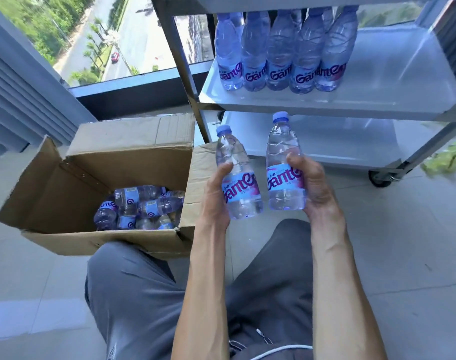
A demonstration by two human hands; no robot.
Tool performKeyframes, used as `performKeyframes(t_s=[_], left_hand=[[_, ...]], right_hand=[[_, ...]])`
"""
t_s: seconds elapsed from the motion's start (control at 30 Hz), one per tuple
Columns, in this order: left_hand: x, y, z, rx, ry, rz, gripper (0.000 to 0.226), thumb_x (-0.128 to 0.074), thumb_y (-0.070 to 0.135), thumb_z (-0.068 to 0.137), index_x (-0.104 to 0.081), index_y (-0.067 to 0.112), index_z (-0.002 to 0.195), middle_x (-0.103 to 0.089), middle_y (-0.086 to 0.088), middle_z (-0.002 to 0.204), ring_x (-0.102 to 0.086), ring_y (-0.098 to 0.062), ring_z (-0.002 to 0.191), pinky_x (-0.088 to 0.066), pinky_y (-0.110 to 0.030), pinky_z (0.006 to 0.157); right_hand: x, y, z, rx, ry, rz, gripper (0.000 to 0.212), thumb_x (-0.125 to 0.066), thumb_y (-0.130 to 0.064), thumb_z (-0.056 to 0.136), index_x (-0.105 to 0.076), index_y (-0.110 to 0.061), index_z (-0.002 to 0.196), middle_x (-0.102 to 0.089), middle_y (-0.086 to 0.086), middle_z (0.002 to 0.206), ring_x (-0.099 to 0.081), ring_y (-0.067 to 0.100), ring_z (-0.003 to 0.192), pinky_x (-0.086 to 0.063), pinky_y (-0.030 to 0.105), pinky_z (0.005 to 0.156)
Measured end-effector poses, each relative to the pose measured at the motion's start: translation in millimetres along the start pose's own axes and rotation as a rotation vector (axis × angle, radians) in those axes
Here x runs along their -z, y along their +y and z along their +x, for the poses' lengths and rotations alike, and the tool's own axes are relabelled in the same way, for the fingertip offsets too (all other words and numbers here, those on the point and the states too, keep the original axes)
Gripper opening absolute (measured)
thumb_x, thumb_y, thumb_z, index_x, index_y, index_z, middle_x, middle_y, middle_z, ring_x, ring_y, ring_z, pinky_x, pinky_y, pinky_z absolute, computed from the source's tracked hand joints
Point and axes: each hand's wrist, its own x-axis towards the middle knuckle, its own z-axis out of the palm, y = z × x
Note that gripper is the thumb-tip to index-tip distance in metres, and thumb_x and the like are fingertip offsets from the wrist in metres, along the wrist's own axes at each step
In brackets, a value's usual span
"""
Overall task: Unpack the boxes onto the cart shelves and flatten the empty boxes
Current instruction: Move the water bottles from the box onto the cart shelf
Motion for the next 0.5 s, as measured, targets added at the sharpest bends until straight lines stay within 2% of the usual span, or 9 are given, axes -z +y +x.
performKeyframes(t_s=[0.1, 0.13, 0.2, 0.23, 0.27, 0.3, 0.37, 0.43, 0.5], left_hand=[[-18, -9, 18, -0.009, 0.038, -0.004, 0.027, -0.076, 0.040, 0.075, -0.073, 0.016, 0.088, -0.064, -0.006, 0.078, -0.064, -0.019, 0.067, -0.054, -0.033, 0.065], [-29, -12, 23, -0.003, 0.055, 0.007, 0.036, -0.078, 0.042, 0.073, -0.071, 0.013, 0.093, -0.063, -0.010, 0.083, -0.063, -0.021, 0.071, -0.054, -0.035, 0.070], [-53, -17, 34, 0.012, 0.081, 0.077, 0.062, -0.084, 0.044, 0.067, -0.063, 0.004, 0.110, -0.057, -0.025, 0.098, -0.059, -0.035, 0.087, -0.050, -0.050, 0.085], [-67, -19, 39, -0.006, 0.104, 0.135, 0.069, -0.084, 0.042, 0.066, -0.061, -0.001, 0.115, -0.057, -0.032, 0.102, -0.059, -0.041, 0.093, -0.048, -0.057, 0.091], [-80, -21, 47, -0.045, 0.145, 0.203, 0.070, -0.084, 0.040, 0.065, -0.061, -0.005, 0.114, -0.060, -0.034, 0.102, -0.060, -0.042, 0.094, -0.051, -0.057, 0.090], [-93, -23, 56, -0.092, 0.176, 0.276, 0.065, -0.084, 0.039, 0.063, -0.064, -0.003, 0.109, -0.066, -0.027, 0.096, -0.064, -0.038, 0.089, -0.056, -0.049, 0.082], [-123, -21, 74, -0.188, 0.186, 0.392, 0.048, -0.085, 0.034, 0.061, -0.065, 0.010, 0.097, -0.071, -0.006, 0.082, -0.068, -0.025, 0.075, -0.056, -0.032, 0.064], [-150, -25, 94, -0.284, 0.163, 0.502, 0.040, -0.086, 0.024, 0.065, -0.064, 0.016, 0.097, -0.073, 0.002, 0.083, -0.071, -0.019, 0.076, -0.057, -0.029, 0.065], [-174, -28, 113, -0.375, 0.148, 0.578, 0.038, -0.085, 0.020, 0.066, -0.067, 0.022, 0.099, -0.074, 0.003, 0.091, -0.072, -0.017, 0.084, -0.059, -0.035, 0.075]], right_hand=[[12, -19, -6, -0.011, 0.046, -0.035, 0.066, -0.081, -0.042, 0.064, -0.060, -0.002, 0.112, -0.061, 0.018, 0.088, -0.062, 0.028, 0.071, -0.053, 0.036, 0.066], [17, -25, -7, 0.000, 0.065, -0.041, 0.068, -0.084, -0.042, 0.062, -0.060, -0.002, 0.111, -0.061, 0.017, 0.088, -0.062, 0.028, 0.071, -0.053, 0.036, 0.066], [26, -41, -11, 0.063, 0.111, -0.059, 0.060, -0.085, -0.034, 0.065, -0.063, -0.004, 0.112, -0.065, 0.014, 0.090, -0.065, 0.028, 0.076, -0.054, 0.038, 0.068], [32, -50, -11, 0.107, 0.139, -0.080, 0.057, -0.085, -0.030, 0.066, -0.063, -0.005, 0.112, -0.067, 0.013, 0.092, -0.066, 0.028, 0.079, -0.054, 0.040, 0.070], [40, -60, -10, 0.154, 0.171, -0.104, 0.055, -0.085, -0.028, 0.066, -0.063, -0.006, 0.112, -0.068, 0.012, 0.092, -0.066, 0.027, 0.080, -0.054, 0.040, 0.070], [48, -71, -8, 0.195, 0.219, -0.132, 0.053, -0.086, -0.028, 0.065, -0.064, -0.007, 0.109, -0.069, 0.011, 0.092, -0.067, 0.027, 0.080, -0.055, 0.040, 0.070], [65, -94, 2, 0.274, 0.343, -0.225, 0.045, -0.088, -0.030, 0.061, -0.069, -0.014, 0.098, -0.072, 0.009, 0.087, -0.070, 0.027, 0.076, -0.057, 0.041, 0.067], [81, -115, 13, 0.332, 0.489, -0.329, 0.037, -0.090, -0.032, 0.057, -0.072, -0.019, 0.087, -0.074, 0.008, 0.081, -0.071, 0.026, 0.071, -0.060, 0.048, 0.065], [95, -135, 26, 0.415, 0.569, -0.395, 0.038, -0.090, -0.032, 0.057, -0.072, -0.020, 0.088, -0.075, 0.004, 0.081, -0.072, 0.024, 0.072, -0.061, 0.051, 0.068]])
